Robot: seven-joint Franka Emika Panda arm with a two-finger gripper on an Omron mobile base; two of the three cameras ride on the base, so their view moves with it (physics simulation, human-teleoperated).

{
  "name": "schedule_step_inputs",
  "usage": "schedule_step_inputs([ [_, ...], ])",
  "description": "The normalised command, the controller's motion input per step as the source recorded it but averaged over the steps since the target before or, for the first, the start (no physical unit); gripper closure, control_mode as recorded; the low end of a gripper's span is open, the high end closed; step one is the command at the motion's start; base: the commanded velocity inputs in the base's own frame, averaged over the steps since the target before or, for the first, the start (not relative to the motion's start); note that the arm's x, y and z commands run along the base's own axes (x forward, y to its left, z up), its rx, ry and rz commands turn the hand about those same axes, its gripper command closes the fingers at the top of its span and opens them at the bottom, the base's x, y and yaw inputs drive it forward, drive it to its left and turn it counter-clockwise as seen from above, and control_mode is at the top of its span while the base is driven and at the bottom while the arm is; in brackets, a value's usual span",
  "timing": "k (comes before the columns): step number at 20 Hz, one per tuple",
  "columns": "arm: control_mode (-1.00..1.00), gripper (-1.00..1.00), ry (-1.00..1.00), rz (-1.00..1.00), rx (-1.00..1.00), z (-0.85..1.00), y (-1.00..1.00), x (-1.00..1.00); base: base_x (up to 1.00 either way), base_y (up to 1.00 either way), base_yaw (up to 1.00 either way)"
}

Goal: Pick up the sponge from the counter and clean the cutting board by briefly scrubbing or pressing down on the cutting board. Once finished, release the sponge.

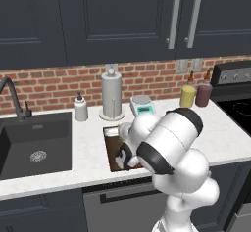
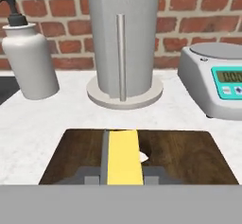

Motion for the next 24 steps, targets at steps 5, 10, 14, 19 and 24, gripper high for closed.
schedule_step_inputs([
  [5, -1.0, 1.0, 0.06, 0.0, 0.06, 0.28, 0.0, -0.53, 0.0, 0.0, 0.0],
  [10, -1.0, 1.0, 0.15, 0.0, 0.12, 0.59, 0.0, -0.29, 0.0, 0.0, 0.0],
  [14, -1.0, 1.0, 0.18, 0.0, 0.12, 0.5, 0.0, -0.4, 0.0, 0.0, 0.0],
  [19, -1.0, 1.0, 0.23, 0.0, 0.09, 0.41, 0.0, -0.14, 0.0, 0.0, 0.0],
  [24, -1.0, 1.0, 0.18, -0.01, 0.0, 0.0, -0.36, 0.0, 0.0, 0.0, 0.0],
])
